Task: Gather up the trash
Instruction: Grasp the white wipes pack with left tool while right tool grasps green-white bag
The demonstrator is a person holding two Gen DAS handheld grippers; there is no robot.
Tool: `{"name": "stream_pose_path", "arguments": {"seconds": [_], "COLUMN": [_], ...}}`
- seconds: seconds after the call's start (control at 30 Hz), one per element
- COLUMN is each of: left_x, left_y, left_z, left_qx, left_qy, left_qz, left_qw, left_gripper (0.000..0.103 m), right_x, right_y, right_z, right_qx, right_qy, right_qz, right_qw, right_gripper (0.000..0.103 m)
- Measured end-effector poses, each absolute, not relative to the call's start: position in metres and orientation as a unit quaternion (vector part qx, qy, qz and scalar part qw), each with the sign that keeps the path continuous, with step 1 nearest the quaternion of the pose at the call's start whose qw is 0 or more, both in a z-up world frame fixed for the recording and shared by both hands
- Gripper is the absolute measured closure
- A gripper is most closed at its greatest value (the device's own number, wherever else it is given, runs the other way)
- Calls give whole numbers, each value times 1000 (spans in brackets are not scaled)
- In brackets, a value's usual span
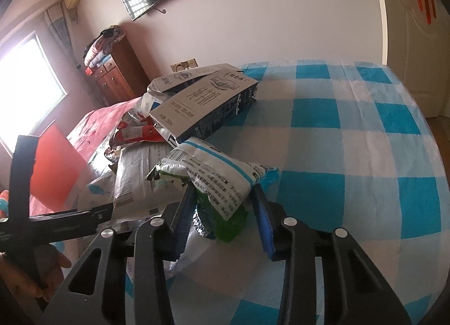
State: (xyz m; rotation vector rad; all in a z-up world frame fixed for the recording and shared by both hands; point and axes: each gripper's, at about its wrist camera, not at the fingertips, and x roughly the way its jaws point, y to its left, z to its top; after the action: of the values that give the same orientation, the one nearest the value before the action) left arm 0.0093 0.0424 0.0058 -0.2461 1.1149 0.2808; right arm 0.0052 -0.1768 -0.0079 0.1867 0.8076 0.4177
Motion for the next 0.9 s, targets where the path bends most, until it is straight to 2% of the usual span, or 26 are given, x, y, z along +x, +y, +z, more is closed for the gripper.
{"name": "stream_pose_path", "arguments": {"seconds": [0.33,0.37,0.4,0.47,0.53,0.63,0.83,0.87,0.9], "left_x": [17,17,16,15,13,9,4,2,2], "left_y": [42,44,44,47,49,50,56,59,60], "left_z": [3,3,4,3,4,5,9,10,10], "left_qx": [-75,-71,-69,-65,-62,-60,-68,-71,-74], "left_qy": [513,513,513,512,510,504,493,491,489], "left_qz": [119,115,111,103,97,91,77,75,73], "left_qw": [847,848,848,850,852,857,864,865,866], "left_gripper": [4,4,4,5,7,10,23,26,30], "right_x": [-8,-9,-9,-9,-5,2,20,22,22], "right_y": [-173,-174,-176,-180,-182,-174,-151,-149,-148], "right_z": [3,4,5,7,9,11,-5,-9,-10], "right_qx": [78,77,74,74,81,81,47,41,39], "right_qy": [381,379,378,376,377,380,405,409,411], "right_qz": [253,249,233,215,214,204,170,166,164], "right_qw": [886,888,893,899,898,898,897,896,896], "right_gripper": [64,56,40,26,25,16,17,27,33]}}
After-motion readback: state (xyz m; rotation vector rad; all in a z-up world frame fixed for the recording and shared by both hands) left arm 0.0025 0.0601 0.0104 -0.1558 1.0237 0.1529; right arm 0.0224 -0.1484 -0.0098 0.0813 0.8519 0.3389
